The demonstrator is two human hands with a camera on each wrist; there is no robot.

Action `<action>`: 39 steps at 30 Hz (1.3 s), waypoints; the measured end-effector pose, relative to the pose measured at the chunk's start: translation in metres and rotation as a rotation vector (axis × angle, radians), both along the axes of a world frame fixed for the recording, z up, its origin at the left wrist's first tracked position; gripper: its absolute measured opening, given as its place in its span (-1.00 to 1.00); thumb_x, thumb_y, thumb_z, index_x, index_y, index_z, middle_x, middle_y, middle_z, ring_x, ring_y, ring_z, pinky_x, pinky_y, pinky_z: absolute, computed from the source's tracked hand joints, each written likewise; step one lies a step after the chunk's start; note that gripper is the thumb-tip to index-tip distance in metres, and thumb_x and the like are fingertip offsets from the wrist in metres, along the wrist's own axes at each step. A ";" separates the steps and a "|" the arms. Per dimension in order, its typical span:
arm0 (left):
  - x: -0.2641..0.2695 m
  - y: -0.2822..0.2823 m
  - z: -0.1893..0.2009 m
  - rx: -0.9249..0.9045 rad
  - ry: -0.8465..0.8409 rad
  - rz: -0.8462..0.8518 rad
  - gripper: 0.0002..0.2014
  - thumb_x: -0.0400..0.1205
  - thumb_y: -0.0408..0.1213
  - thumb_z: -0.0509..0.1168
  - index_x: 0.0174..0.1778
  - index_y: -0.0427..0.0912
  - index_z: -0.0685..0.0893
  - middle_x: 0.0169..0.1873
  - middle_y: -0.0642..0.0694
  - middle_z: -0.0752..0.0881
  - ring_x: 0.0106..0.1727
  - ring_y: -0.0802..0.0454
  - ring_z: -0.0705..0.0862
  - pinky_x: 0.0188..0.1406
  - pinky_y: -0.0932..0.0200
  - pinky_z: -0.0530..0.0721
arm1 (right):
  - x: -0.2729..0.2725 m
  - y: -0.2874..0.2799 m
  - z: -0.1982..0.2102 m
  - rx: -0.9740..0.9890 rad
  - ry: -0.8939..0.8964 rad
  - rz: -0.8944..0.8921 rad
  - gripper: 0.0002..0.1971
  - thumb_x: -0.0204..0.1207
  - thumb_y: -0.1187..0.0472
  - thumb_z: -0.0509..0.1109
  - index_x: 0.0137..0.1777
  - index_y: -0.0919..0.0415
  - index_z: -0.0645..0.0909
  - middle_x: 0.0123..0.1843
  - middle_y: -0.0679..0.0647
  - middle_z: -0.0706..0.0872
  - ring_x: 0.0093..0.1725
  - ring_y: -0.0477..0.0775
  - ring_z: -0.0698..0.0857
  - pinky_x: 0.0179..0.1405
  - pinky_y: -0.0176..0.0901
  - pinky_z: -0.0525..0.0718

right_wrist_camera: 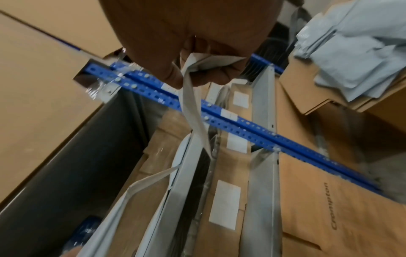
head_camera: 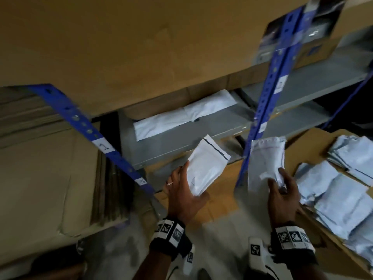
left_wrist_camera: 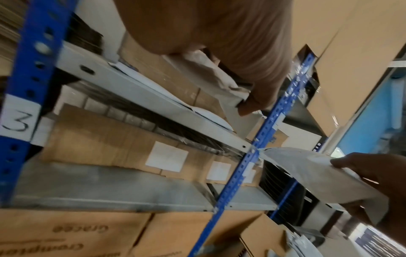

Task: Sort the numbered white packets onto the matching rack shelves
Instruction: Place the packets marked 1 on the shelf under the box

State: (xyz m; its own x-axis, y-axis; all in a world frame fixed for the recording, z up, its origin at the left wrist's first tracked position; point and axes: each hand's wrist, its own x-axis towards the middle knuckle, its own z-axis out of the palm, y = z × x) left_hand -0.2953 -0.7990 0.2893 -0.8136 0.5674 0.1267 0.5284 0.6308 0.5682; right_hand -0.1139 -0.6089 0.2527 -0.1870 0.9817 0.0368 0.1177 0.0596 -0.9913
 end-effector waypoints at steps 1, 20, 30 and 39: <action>-0.013 -0.009 0.003 -0.010 0.016 0.013 0.09 0.19 0.21 0.51 0.67 0.15 0.20 0.47 -0.06 0.40 0.43 -0.10 0.31 0.45 -0.20 0.28 | -0.011 -0.004 0.002 0.001 -0.006 0.047 -0.61 0.65 0.23 0.50 0.46 0.14 0.62 0.31 0.20 0.70 0.10 -0.13 0.66 0.09 -0.52 0.61; -0.174 0.029 0.037 -0.192 0.080 -0.037 -0.15 0.28 0.17 0.46 0.55 0.40 0.34 0.48 0.13 0.32 0.58 -0.01 0.20 0.54 -0.12 0.06 | -0.191 0.052 0.026 -0.120 0.022 0.307 -0.43 0.72 0.26 0.39 0.71 0.09 0.37 0.31 -0.03 0.67 0.18 -0.06 0.75 0.22 0.23 0.77; -0.210 0.029 0.018 -0.604 -0.002 -0.009 -0.32 0.47 -0.14 0.41 0.51 0.38 0.38 0.75 -0.06 -0.08 0.75 -0.09 -0.25 0.60 -0.35 -0.27 | -0.220 0.056 0.010 -0.065 -0.400 0.508 -0.42 0.53 -0.11 0.44 0.43 0.15 0.42 0.19 0.29 0.74 0.19 0.36 0.75 0.18 0.26 0.74; -0.203 0.047 0.029 -0.583 -0.136 0.044 -0.48 0.63 0.06 0.23 0.55 0.27 0.36 0.60 -0.10 0.13 0.65 -0.26 0.07 0.48 -0.42 0.31 | -0.232 0.109 0.046 0.561 -1.004 0.538 -0.55 0.63 -0.04 0.38 0.52 -0.07 0.60 0.53 0.19 0.56 0.47 0.36 0.50 0.37 0.30 0.55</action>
State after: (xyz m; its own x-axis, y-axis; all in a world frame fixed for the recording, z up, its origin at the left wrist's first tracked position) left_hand -0.4980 -0.7523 0.3180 -0.8253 0.4772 -0.3018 0.4413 0.8786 0.1825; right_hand -0.3459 -0.5003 0.2986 -0.7423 0.6693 0.0325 0.6307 0.7143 -0.3033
